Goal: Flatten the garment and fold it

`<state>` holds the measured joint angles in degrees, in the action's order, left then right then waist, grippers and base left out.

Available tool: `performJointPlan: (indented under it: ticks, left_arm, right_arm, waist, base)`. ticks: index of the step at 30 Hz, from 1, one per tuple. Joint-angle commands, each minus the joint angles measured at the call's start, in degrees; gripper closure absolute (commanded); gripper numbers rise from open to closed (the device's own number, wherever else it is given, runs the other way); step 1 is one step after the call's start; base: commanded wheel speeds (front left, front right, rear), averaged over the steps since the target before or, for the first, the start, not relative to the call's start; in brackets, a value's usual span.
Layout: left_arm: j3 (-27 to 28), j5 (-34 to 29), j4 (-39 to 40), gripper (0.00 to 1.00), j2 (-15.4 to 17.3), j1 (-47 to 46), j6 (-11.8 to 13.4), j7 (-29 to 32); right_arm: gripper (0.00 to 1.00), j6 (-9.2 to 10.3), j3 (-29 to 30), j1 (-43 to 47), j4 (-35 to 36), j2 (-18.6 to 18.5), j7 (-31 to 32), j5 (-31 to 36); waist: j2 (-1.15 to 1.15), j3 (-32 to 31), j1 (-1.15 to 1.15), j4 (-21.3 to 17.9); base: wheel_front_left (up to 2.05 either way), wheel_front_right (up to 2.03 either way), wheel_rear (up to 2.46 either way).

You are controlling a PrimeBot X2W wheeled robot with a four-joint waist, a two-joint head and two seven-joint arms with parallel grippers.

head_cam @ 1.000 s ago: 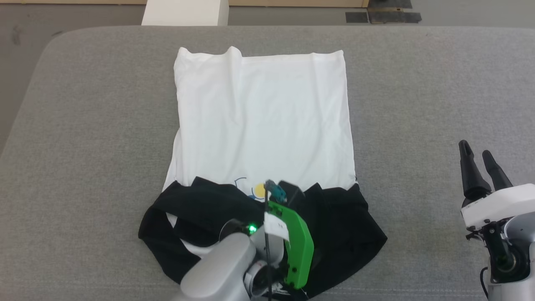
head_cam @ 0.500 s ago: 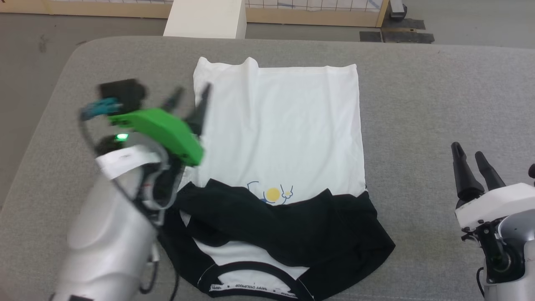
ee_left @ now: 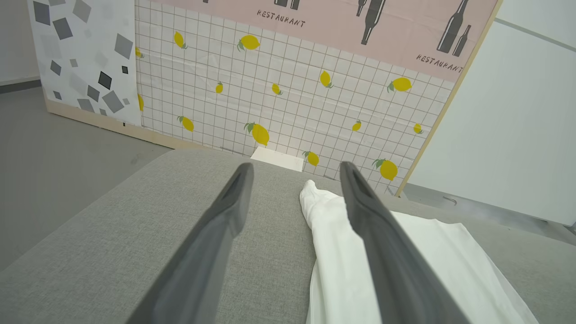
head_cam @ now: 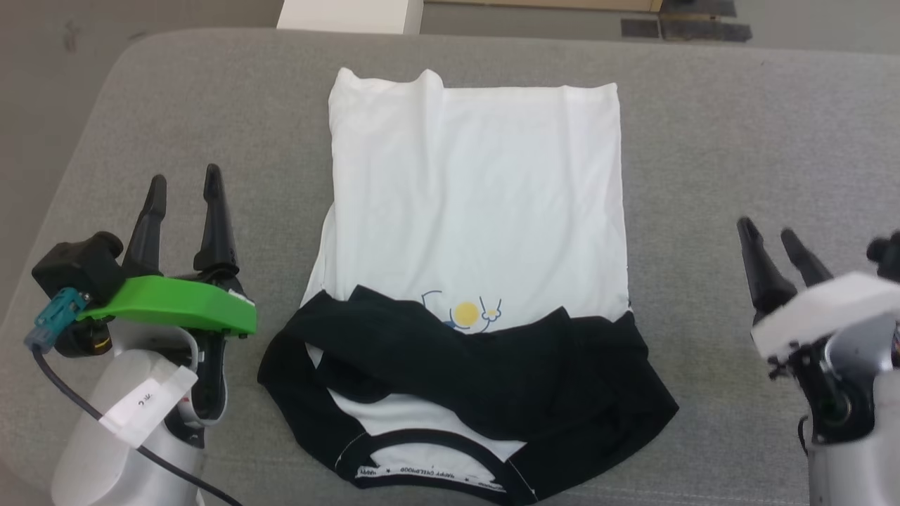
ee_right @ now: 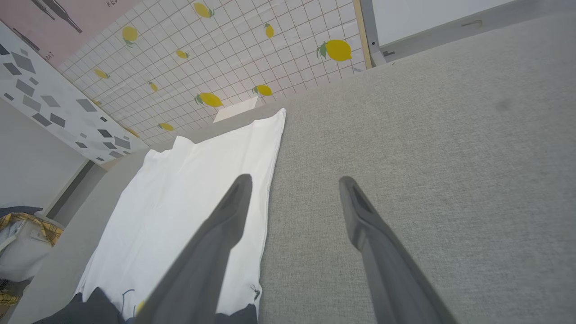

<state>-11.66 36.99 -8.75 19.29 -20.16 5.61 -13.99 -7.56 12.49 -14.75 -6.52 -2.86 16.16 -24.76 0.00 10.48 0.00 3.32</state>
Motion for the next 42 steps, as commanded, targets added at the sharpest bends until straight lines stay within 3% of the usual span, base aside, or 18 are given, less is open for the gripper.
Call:
performJointPlan:
  ticks: [1,3,10,21,29,40,41,42]
  left_arm:
    - [0.3,-0.8,0.9,0.00,-0.3,0.7,-0.1,-0.5]
    - [0.7,-1.5,2.2,0.00,-0.9,0.6,-0.2,-0.7]
    - [1.4,-4.3,6.0,0.00,-4.3,-2.4,-1.6,-1.0]
    - [2.6,-8.8,7.7,0.00,-11.2,-7.3,-5.9,-1.0]
    - [4.2,-11.0,7.7,0.00,-14.2,-8.3,-8.7,-1.0]
    - [5.3,-11.9,6.0,0.00,-15.9,-8.6,-10.8,-1.0]
    - [5.4,-11.9,5.8,0.00,-16.0,-8.7,-10.9,-1.0]
    - [5.4,-12.0,5.6,0.00,-16.1,-8.7,-11.0,-1.0]
  right_arm:
    - [0.00,0.08,-0.2,-2.5,0.3,0.0,1.2,0.9]
    - [0.00,0.08,-0.1,-6.1,0.0,0.0,3.9,1.4]
    - [0.00,0.08,1.1,-23.6,-2.8,-1.8,14.5,12.5]
    - [0.00,0.08,1.5,-47.5,-14.6,-6.8,32.3,28.4]
    - [0.00,0.08,1.1,-54.5,-18.8,-8.1,40.2,37.0]
    - [0.00,0.08,0.0,-53.8,-20.7,-9.0,47.0,39.6]
    - [0.65,0.08,0.2,-53.8,-20.5,-8.9,47.9,39.6]
    - [0.96,0.08,0.4,-53.8,-20.2,-8.8,48.4,39.6]
  waist:
    - [0.00,2.4,0.00,1.1]
    - [0.00,4.3,0.00,1.9]
    - [0.00,12.8,0.00,6.7]
    - [0.00,24.6,0.00,14.8]
    - [0.00,29.3,0.00,17.9]
    - [0.00,30.4,0.00,18.1]
    - [0.00,30.3,0.00,17.9]
    - [0.00,30.1,0.00,17.8]
  base:
    - [0.00,0.00,0.00]
    - [0.00,0.00,0.00]
    - [0.00,0.00,0.00]
    - [0.00,0.00,0.00]
    - [0.00,0.00,0.00]
    - [0.00,0.00,0.00]
    - [0.00,0.00,0.00]
    - [0.00,0.00,0.00]
